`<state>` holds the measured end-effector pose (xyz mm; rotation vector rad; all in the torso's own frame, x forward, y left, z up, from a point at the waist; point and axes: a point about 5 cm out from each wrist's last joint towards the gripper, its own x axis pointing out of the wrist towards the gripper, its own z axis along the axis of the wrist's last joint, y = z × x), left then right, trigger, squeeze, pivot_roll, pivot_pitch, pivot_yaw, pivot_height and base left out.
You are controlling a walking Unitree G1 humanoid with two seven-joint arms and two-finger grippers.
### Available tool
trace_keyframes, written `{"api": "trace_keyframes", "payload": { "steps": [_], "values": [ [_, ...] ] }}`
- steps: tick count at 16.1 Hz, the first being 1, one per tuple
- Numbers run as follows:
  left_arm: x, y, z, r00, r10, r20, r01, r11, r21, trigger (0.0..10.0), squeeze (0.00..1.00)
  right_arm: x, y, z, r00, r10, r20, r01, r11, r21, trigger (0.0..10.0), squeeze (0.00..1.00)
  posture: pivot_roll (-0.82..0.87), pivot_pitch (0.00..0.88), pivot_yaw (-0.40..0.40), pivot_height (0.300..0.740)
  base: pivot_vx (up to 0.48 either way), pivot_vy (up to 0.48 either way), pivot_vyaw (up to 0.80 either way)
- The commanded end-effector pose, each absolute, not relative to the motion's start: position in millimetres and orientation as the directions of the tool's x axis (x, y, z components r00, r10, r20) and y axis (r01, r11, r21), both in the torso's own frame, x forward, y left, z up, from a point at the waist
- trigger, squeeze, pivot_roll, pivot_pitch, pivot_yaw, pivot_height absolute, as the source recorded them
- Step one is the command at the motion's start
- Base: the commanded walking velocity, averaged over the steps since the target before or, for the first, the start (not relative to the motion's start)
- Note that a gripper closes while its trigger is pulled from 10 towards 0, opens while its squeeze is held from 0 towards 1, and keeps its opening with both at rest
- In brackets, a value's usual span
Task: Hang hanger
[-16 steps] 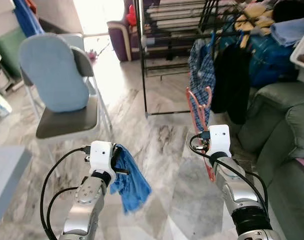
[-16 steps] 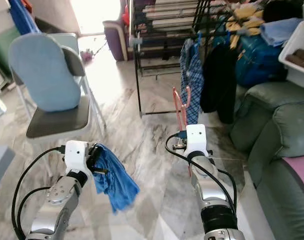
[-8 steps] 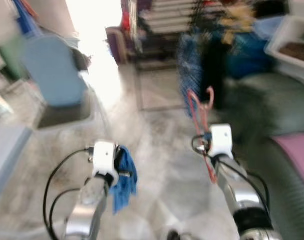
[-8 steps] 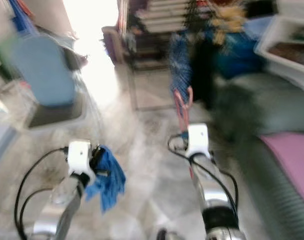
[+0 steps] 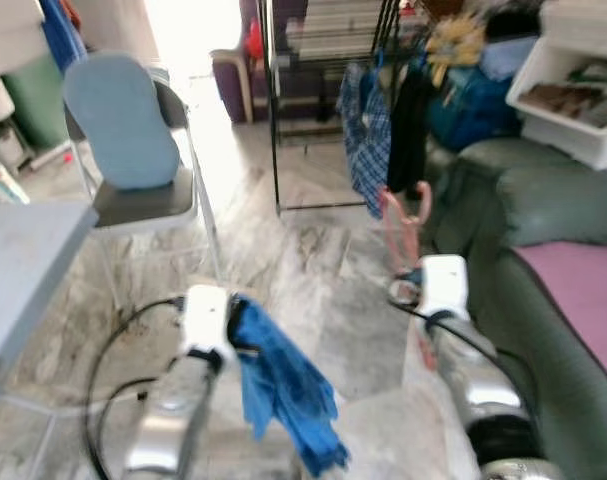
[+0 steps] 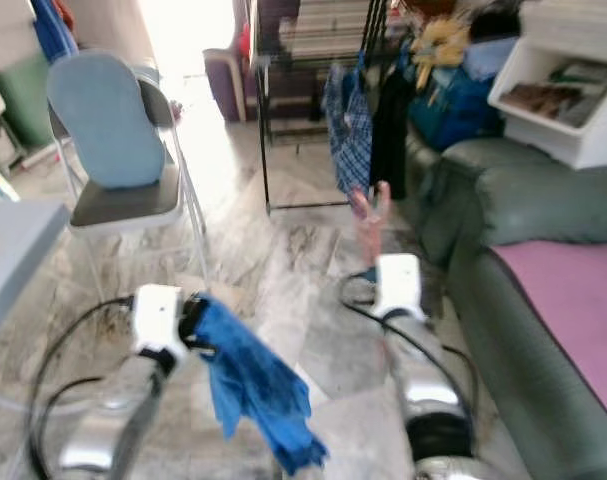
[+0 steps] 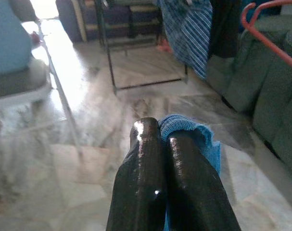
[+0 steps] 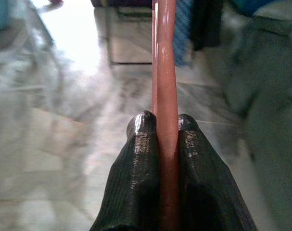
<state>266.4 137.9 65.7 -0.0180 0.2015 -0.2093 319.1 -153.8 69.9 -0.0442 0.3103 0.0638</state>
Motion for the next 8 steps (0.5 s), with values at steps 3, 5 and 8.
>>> {"api": "trace_keyframes", "payload": {
  "steps": [3, 5, 8],
  "values": [
    [269.9, 136.5, 76.3, 0.963, -0.226, -0.146, 0.219, 0.974, -0.065, 10.0, 0.0, 323.4, -155.4, 77.3, 0.958, 0.057, -0.28, -0.071, 0.997, -0.039, 10.0, 0.0, -0.07, 0.0, 0.051, 0.736, 0.0, 0.0, 0.0],
    [270.3, 138.2, 76.3, 0.963, -0.223, -0.149, 0.213, 0.974, -0.078, 10.0, 0.0, 323.9, -154.8, 77.8, 0.959, 0.058, -0.279, -0.07, 0.997, -0.036, 10.0, 0.0, -0.08, 0.0, 0.053, 0.736, 0.0, 0.0, 0.0],
    [270.4, 137.0, 76.8, 0.962, -0.234, -0.144, 0.222, 0.971, -0.092, 10.0, 0.0, 324.4, -154.5, 77.7, 0.958, 0.054, -0.281, -0.067, 0.997, -0.037, 10.0, 0.0, -0.08, 0.0, 0.053, 0.736, 0.0, 0.0, 0.0]
  ]
}}
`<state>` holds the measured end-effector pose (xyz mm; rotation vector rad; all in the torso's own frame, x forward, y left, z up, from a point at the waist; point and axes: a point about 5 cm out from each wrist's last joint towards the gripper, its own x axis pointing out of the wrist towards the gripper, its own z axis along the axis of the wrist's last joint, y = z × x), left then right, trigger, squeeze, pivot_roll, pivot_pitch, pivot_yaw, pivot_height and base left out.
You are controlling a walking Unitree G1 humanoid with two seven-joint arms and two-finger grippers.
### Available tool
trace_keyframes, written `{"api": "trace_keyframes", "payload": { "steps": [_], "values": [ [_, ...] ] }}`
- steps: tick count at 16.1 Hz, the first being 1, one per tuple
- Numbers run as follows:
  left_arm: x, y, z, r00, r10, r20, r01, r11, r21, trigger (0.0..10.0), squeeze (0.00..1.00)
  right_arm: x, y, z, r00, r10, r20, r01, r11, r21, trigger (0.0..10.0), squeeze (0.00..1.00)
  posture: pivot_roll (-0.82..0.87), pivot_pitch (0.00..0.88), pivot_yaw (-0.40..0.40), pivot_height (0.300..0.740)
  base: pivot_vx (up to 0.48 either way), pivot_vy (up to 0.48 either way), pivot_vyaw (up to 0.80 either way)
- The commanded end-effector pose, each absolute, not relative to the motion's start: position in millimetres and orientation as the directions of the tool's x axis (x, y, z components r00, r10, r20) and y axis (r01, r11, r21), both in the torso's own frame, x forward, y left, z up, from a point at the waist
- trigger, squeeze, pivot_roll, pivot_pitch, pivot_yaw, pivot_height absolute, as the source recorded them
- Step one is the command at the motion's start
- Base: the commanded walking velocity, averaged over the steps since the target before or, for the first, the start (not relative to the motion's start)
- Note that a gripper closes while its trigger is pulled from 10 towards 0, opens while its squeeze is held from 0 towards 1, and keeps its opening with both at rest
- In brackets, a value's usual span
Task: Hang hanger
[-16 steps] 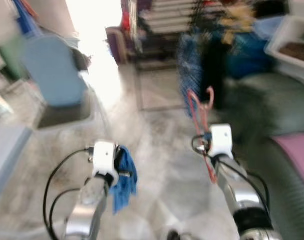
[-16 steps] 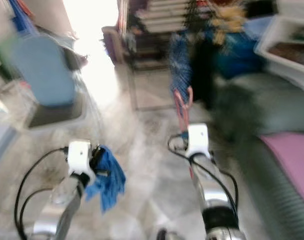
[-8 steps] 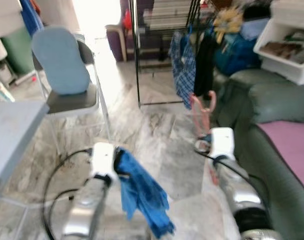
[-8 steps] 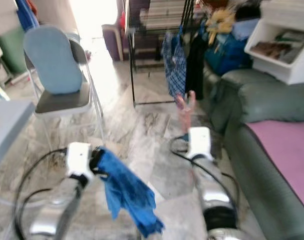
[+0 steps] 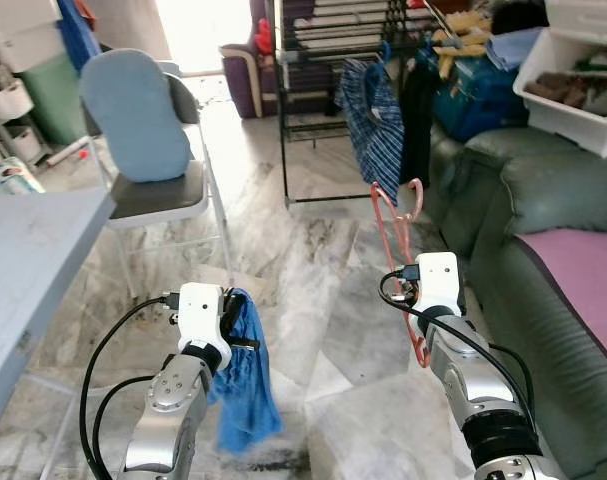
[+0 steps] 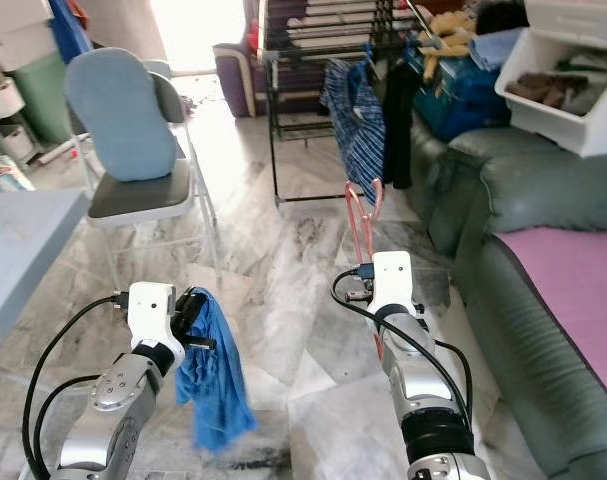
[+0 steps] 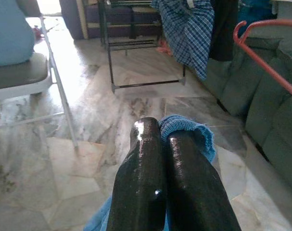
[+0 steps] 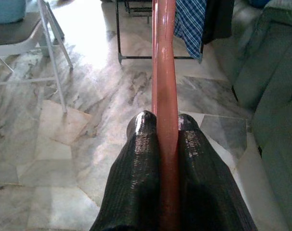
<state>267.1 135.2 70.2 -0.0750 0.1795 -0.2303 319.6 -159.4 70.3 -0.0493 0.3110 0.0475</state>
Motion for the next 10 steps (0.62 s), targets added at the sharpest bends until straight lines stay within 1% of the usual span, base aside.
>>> {"api": "trace_keyframes", "payload": {
  "steps": [1, 4, 9, 10],
  "values": [
    [270.1, 137.0, 77.0, 0.961, -0.236, -0.143, 0.224, 0.97, -0.095, 10.0, 0.0, 324.6, -154.6, 77.8, 0.958, 0.054, -0.281, -0.068, 0.997, -0.037, 10.0, 0.0, -0.08, 0.0, 0.053, 0.736, 0.0, 0.0, -0.59],
    [269.9, 137.4, 76.9, 0.961, -0.238, -0.141, 0.226, 0.97, -0.093, 10.0, 0.0, 325.4, -155.1, 78.4, 0.959, 0.054, -0.279, -0.068, 0.997, -0.039, 10.0, 0.0, -0.08, 0.0, 0.055, 0.736, 0.0, 0.0, -0.8],
    [268.9, 135.5, 74.9, 0.957, -0.249, -0.147, 0.235, 0.966, -0.105, 10.0, 0.0, 326.2, -155.0, 80.1, 0.961, 0.052, -0.272, -0.064, 0.997, -0.038, 10.0, 0.0, -0.1, 0.0, 0.057, 0.736, 0.0, 0.0, -0.59],
    [268.8, 135.1, 74.8, 0.956, -0.253, -0.147, 0.24, 0.965, -0.102, 10.0, 0.0, 326.1, -155.2, 80.2, 0.961, 0.048, -0.271, -0.061, 0.997, -0.038, 10.0, 0.0, -0.1, 0.0, 0.06, 0.736, 0.0, 0.285, -0.49]
  ]
}}
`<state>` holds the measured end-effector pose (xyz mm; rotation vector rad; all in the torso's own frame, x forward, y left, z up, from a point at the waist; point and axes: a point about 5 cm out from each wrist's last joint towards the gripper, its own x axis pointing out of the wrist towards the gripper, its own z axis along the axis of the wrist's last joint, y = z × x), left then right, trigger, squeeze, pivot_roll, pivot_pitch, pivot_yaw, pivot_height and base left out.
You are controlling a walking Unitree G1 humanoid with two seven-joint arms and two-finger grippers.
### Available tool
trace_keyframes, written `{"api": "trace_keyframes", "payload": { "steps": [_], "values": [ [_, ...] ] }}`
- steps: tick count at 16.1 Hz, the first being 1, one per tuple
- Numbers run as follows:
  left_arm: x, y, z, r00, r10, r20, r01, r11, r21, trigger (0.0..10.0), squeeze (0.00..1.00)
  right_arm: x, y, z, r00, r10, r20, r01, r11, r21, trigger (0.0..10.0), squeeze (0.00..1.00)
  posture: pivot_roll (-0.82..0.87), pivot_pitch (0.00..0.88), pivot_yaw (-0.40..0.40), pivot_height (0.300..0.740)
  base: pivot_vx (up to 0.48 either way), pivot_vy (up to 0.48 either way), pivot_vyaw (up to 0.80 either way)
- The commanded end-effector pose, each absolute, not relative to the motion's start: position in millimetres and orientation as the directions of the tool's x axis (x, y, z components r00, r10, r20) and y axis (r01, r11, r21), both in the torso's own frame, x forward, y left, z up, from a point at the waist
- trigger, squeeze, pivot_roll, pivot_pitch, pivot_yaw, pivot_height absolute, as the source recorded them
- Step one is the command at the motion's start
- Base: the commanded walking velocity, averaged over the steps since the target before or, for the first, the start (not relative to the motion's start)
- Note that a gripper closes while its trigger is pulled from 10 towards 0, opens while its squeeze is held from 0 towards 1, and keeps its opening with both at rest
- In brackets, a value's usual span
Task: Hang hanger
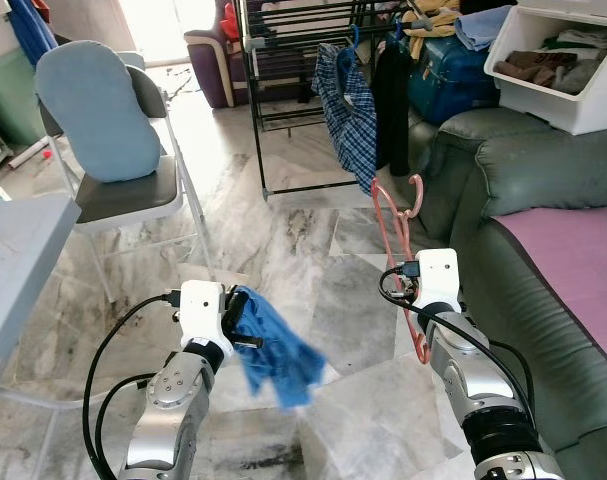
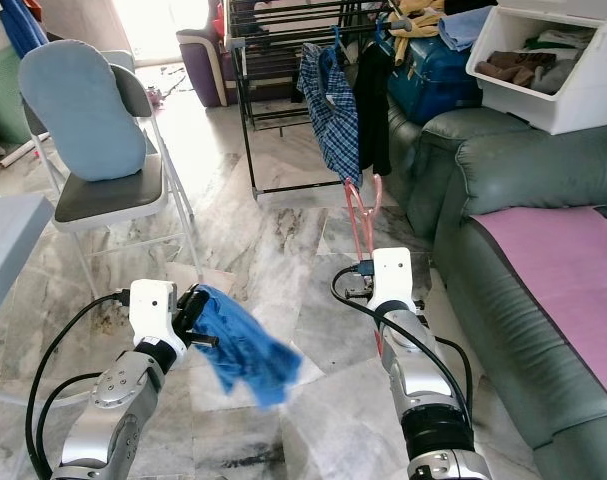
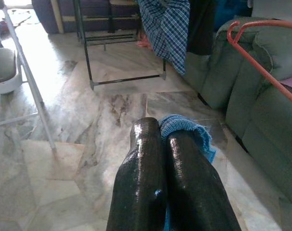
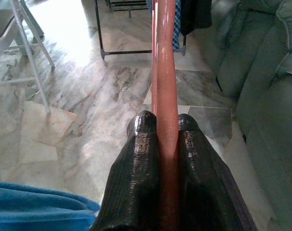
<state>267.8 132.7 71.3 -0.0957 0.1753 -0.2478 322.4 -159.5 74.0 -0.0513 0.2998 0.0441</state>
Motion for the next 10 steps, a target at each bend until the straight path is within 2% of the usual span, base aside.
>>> {"api": "trace_keyframes", "payload": {
  "steps": [1, 3, 8, 10],
  "values": [
    [269.6, 135.8, 75.4, 0.956, -0.255, -0.146, 0.242, 0.965, -0.099, 10.0, 0.0, 325.8, -155.2, 80.2, 0.962, 0.046, -0.27, -0.058, 0.998, -0.038, 10.0, 0.0, -0.1, 0.0, 0.064, 0.736, 0.0, 0.292, -0.49],
    [271.2, 137.4, 75.5, 0.956, -0.255, -0.146, 0.243, 0.965, -0.094, 10.0, 0.0, 325.6, -155.4, 80.4, 0.963, 0.044, -0.268, -0.055, 0.998, -0.034, 10.0, 0.0, -0.11, 0.0, 0.066, 0.736, 0.0, 0.319, -0.5],
    [270.5, 139.8, 76.3, 0.954, -0.261, -0.148, 0.25, 0.964, -0.088, 10.0, 0.0, 323.6, -158.7, 85.8, 0.966, 0.025, -0.257, -0.043, 0.997, -0.066, 10.0, 0.0, -0.1, 0.0, 0.073, 0.736, 0.0, 0.388, 0.0],
    [274.1, 156.4, 81.7, 0.962, -0.234, -0.139, 0.229, 0.972, -0.049, 10.0, 0.0, 319.6, -160.2, 92.7, 0.973, 0.023, -0.228, -0.039, 0.997, -0.066, 10.0, 0.0, -0.1, 0.0, 0.074, 0.736, 0.0, 0.412, 0.0]
  ]
}}
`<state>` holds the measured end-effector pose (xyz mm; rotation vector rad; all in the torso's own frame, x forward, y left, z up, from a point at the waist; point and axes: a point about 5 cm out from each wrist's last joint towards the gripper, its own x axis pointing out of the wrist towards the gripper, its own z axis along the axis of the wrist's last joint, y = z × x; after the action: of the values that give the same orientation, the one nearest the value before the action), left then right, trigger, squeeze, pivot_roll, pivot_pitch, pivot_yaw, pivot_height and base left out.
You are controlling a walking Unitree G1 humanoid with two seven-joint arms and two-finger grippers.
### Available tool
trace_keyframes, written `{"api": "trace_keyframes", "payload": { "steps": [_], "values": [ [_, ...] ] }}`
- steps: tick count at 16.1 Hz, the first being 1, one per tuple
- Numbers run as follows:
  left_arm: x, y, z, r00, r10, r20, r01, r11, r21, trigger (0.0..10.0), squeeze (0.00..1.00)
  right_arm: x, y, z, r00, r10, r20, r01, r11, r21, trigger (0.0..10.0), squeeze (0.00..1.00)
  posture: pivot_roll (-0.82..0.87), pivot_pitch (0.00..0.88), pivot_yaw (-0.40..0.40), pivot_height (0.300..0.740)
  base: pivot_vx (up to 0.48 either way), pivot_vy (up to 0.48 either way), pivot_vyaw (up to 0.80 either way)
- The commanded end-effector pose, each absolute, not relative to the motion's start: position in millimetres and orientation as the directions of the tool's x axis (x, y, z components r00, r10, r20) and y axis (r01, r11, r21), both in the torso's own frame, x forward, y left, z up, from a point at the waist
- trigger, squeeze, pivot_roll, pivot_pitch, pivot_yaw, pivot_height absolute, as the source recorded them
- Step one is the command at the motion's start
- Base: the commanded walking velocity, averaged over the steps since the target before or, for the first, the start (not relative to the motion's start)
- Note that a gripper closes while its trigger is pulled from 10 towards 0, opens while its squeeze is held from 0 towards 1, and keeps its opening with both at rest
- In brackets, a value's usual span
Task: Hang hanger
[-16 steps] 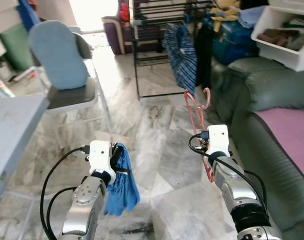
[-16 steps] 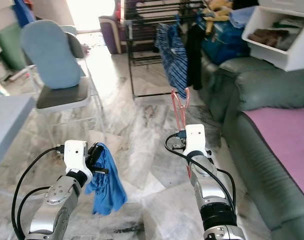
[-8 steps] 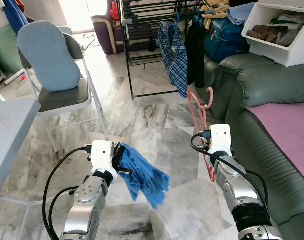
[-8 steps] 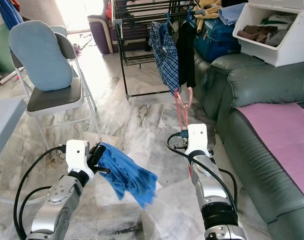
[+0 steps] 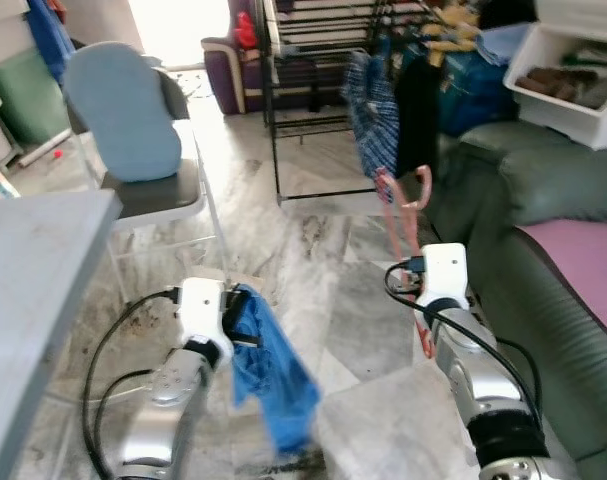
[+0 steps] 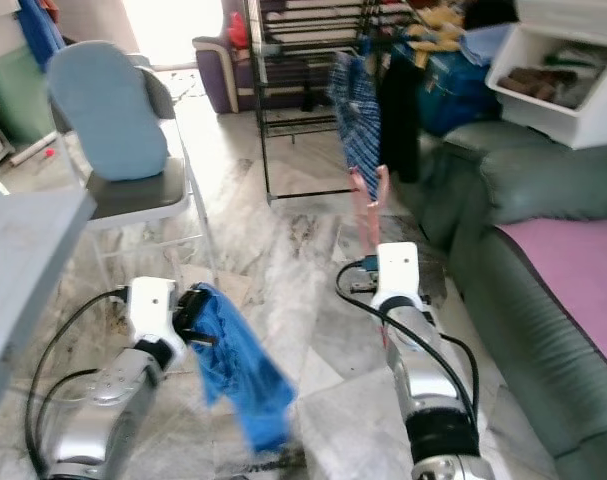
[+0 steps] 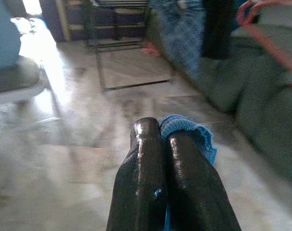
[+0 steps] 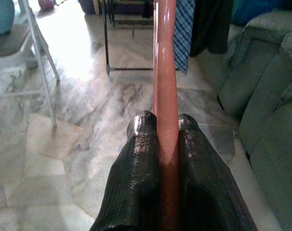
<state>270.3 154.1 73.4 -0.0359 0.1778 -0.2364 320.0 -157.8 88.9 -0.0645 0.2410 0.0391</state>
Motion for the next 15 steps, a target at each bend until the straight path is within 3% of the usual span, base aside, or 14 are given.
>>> {"api": "trace_keyframes", "payload": {
  "steps": [1, 3, 15],
  "values": [
    [274.9, 159.4, 82.1, 0.963, -0.231, -0.14, 0.227, 0.973, -0.043, 10.0, 0.0, 318.5, -160.1, 93.3, 0.974, 0.024, -0.226, -0.04, 0.997, -0.065, 10.0, 0.0, -0.1, 0.0, 0.074, 0.736, 0.0, 0.386, 0.0],
    [277.7, 163.9, 84.7, 0.964, -0.227, -0.137, 0.225, 0.974, -0.03, 10.0, 0.0, 316.5, -159.9, 93.3, 0.975, 0.023, -0.222, -0.04, 0.996, -0.074, 10.0, 0.0, -0.11, 0.0, 0.077, 0.736, 0.0, 0.354, 0.0],
    [275.5, 150.1, 95.0, 0.941, -0.333, -0.061, 0.33, 0.942, -0.056, 10.0, 0.0, 315.1, -158.0, 90.3, 0.97, 0.028, -0.24, -0.049, 0.995, -0.082, 10.0, 0.0, -0.1, 0.0, 0.069, 0.736, 0.0, 0.0, 0.0]
  ]
}}
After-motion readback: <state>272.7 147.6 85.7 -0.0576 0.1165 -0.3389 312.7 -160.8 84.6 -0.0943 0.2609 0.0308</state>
